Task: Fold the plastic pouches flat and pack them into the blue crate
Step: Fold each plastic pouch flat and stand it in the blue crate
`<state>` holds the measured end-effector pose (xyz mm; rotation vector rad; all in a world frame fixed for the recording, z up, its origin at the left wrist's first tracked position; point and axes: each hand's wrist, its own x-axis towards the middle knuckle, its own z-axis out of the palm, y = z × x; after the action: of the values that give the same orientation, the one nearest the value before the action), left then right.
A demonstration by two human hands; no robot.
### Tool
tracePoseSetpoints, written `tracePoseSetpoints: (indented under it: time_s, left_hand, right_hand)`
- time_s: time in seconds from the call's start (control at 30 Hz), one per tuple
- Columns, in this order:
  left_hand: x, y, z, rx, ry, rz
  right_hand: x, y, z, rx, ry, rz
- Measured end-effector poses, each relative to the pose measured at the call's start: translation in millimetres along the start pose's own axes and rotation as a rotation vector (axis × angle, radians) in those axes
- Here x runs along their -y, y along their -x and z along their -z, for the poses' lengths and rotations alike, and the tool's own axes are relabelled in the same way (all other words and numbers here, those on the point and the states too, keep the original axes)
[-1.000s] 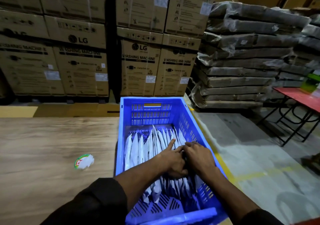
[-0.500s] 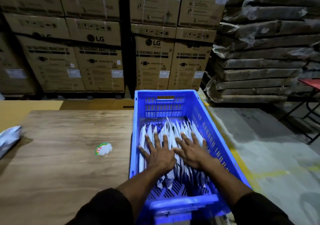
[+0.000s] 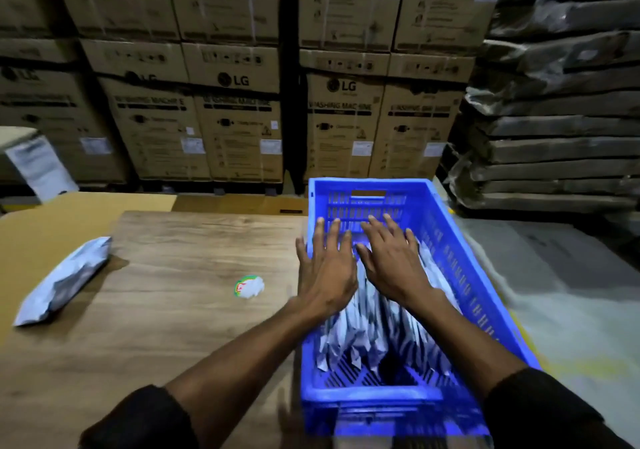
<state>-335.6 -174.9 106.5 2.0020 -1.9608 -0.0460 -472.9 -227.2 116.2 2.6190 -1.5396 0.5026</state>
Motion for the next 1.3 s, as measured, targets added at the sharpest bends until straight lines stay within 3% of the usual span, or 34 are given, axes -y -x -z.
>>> tracePoseSetpoints:
  time_s: [0.1,0.2,0.4,0.73,0.93,1.13,1.23,1.3]
  left_hand:
    - [48.4,4.0,29.8,-0.172,-0.009,0.014]
    - [106.5,19.2,50.7,-0.183,-0.033,0.136]
    - [242.6,76.7,51.8,-0.079,-0.111,0.381]
    - [486.4,151.1,37.0,0.001,-0.309,0.632]
    - [541.9,144.1,27.4,0.052,-0.111,0.72]
    - [559.0,130.3,12.7,-0.049,0.161,0.794]
    - [562.5,132.5,-6.4,-0.052,0.136,0.739]
    - [558.2,135.2,-22.6,-0.014,0.119,0.607]
  right_hand:
    - [51.1,-30.7,13.5,-0.1,-0.025,0.113]
    - [106.5,-54.6,15.5,-0.09,0.014,0.227]
    - [217.8,-90.6,-10.6,0.183,0.073,0.407]
    - [371.9,-60.5,-150.0,0.526,0.014,0.488]
    - [399.4,-51.6,-184.1,0.537,0.021,0.503]
    - [401.9,-60.0,-198.5,0.62,0.046,0.471]
    - [397.5,-61.9,-198.3,0.612,0.065,0.454]
    - [392.8,-61.5,-195.2,0.59,0.068,0.426]
